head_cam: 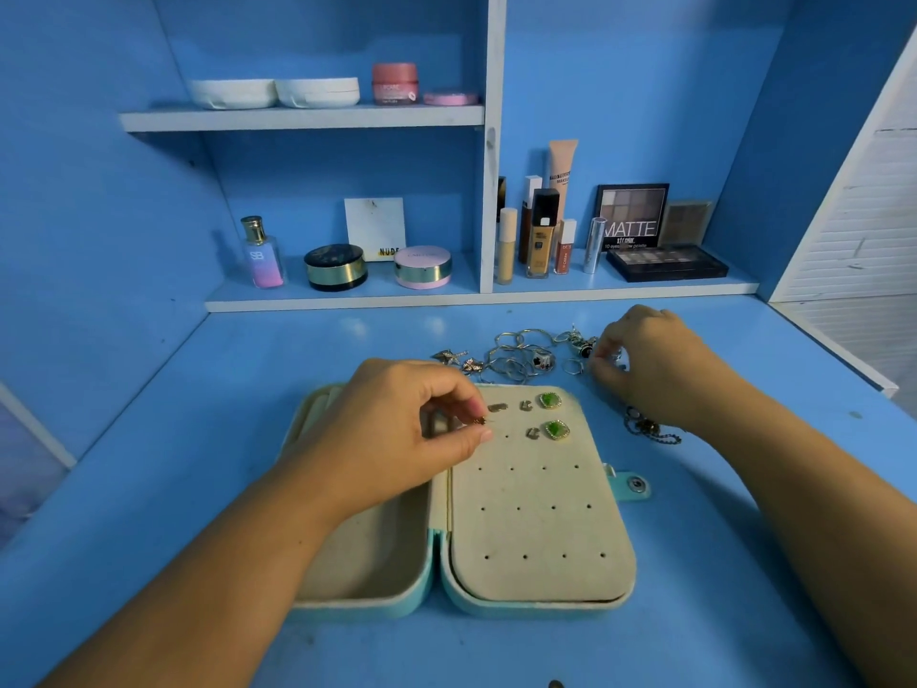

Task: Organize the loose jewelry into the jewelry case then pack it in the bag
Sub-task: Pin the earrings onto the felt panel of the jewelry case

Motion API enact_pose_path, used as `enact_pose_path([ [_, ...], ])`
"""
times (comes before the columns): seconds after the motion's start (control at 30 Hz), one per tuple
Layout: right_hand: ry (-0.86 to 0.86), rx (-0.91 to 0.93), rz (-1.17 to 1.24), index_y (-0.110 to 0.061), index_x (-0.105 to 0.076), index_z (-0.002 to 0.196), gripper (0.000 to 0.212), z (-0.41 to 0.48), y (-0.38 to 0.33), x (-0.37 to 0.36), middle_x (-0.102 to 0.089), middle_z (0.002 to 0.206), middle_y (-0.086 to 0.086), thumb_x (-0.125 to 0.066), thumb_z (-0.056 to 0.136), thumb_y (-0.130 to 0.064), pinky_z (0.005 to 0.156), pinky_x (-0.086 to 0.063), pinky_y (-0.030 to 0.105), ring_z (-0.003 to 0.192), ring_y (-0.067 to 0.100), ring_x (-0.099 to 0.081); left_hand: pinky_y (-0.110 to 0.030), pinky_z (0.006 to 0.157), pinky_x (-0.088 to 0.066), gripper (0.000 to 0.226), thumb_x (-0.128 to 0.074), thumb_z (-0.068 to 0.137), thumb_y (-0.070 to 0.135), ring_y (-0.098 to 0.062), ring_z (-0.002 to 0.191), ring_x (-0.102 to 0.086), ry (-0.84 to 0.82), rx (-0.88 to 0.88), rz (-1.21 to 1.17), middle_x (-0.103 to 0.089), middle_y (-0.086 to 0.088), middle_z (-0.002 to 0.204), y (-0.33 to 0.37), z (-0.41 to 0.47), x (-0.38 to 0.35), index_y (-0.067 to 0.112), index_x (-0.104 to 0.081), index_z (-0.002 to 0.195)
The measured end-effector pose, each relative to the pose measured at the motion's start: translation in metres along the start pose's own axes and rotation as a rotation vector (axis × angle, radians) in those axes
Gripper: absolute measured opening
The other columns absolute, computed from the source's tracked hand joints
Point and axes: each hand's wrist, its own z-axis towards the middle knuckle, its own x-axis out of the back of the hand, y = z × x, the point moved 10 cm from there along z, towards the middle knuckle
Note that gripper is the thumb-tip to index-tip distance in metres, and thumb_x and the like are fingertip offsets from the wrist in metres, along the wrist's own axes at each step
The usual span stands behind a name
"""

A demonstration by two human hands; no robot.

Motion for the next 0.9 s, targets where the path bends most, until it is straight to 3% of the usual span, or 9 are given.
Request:
enact_pose_path([
  [0.1, -0.002, 0.022, 0.315, -0.023, -0.062, 0.08, 0.011, -0.013, -0.01, 0.01, -0.061, 0.073, -0.019, -0.061, 0.09, -0.029, 0.051, -0.042, 0.018, 0.063, 0.01, -0.059, -0.013, 0.062, -0.048, 0.013, -0.082, 0.075, 0.025, -0.007, 0.069, -0.065, 0.002, -0.001, 0.002, -0.069, 0.017, 0.074, 0.001, 0.0, 0.0, 0.03, -0.072, 0.08],
  [0.17, -0.094, 0.069, 0.386, -0.024, -0.061, 0.077, 0.013, -0.022, -0.025, 0.006, -0.059, 0.06, -0.023, -0.061, 0.089, -0.03, 0.046, -0.039, 0.011, 0.05, 0.001, -0.054, -0.014, 0.063, -0.05, 0.012, -0.082, 0.076, 0.024, -0.007, 0.071, -0.065, -0.005, -0.002, -0.007, -0.069, 0.016, 0.076, 0.003, 0.0, 0.0, 0.03, -0.072, 0.081],
  [0.27, -0.135, 0.087, 0.397, -0.025, -0.063, 0.078, 0.012, -0.028, -0.035, 0.004, -0.066, 0.071, -0.014, -0.061, 0.087, -0.032, 0.062, -0.052, 0.026, 0.063, 0.006, -0.061, -0.012, 0.064, -0.049, 0.012, -0.081, 0.076, 0.025, -0.005, 0.074, -0.065, -0.006, 0.007, 0.005, -0.069, 0.018, 0.076, 0.005, -0.001, 0.001, 0.031, -0.072, 0.081],
  [0.33, -0.135, 0.056, 0.455, -0.025, -0.063, 0.077, 0.012, -0.029, -0.033, 0.006, -0.068, 0.073, -0.01, -0.061, 0.087, -0.032, 0.06, -0.05, 0.03, 0.057, 0.006, -0.056, -0.011, 0.065, -0.048, 0.012, -0.081, 0.076, 0.026, -0.003, 0.076, -0.065, -0.011, 0.012, 0.016, -0.069, 0.019, 0.076, 0.006, -0.001, 0.001, 0.031, -0.072, 0.082],
  [0.5, -0.134, -0.002, 0.559, -0.018, -0.064, 0.079, 0.015, -0.028, -0.031, 0.006, -0.069, 0.076, 0.001, -0.061, 0.09, -0.027, 0.043, -0.038, 0.012, 0.04, 0.001, -0.046, -0.004, 0.069, -0.044, 0.012, -0.082, 0.076, 0.026, 0.005, 0.081, -0.064, -0.034, 0.009, 0.06, -0.069, 0.018, 0.078, 0.012, -0.001, -0.002, 0.03, -0.073, 0.083],
  [0.63, -0.081, -0.062, 0.65, -0.016, -0.065, 0.082, 0.014, -0.028, -0.027, 0.009, -0.07, 0.078, 0.006, -0.06, 0.091, -0.026, 0.038, -0.033, 0.01, 0.037, 0.002, -0.041, 0.002, 0.07, -0.038, 0.01, -0.081, 0.078, 0.024, 0.008, 0.086, -0.061, -0.051, 0.004, 0.099, -0.069, 0.017, 0.08, 0.018, 0.001, -0.004, 0.027, -0.075, 0.085],
  [0.9, -0.04, -0.07, 0.684, -0.012, -0.065, 0.083, 0.017, -0.029, -0.031, 0.012, -0.062, 0.065, 0.001, -0.061, 0.091, -0.027, 0.035, -0.03, 0.011, 0.034, 0.002, -0.039, 0.001, 0.071, -0.04, 0.01, -0.077, 0.081, 0.022, 0.002, 0.09, -0.06, -0.065, -0.031, 0.154, -0.067, 0.016, 0.079, 0.023, 0.003, -0.008, 0.026, -0.075, 0.09],
])
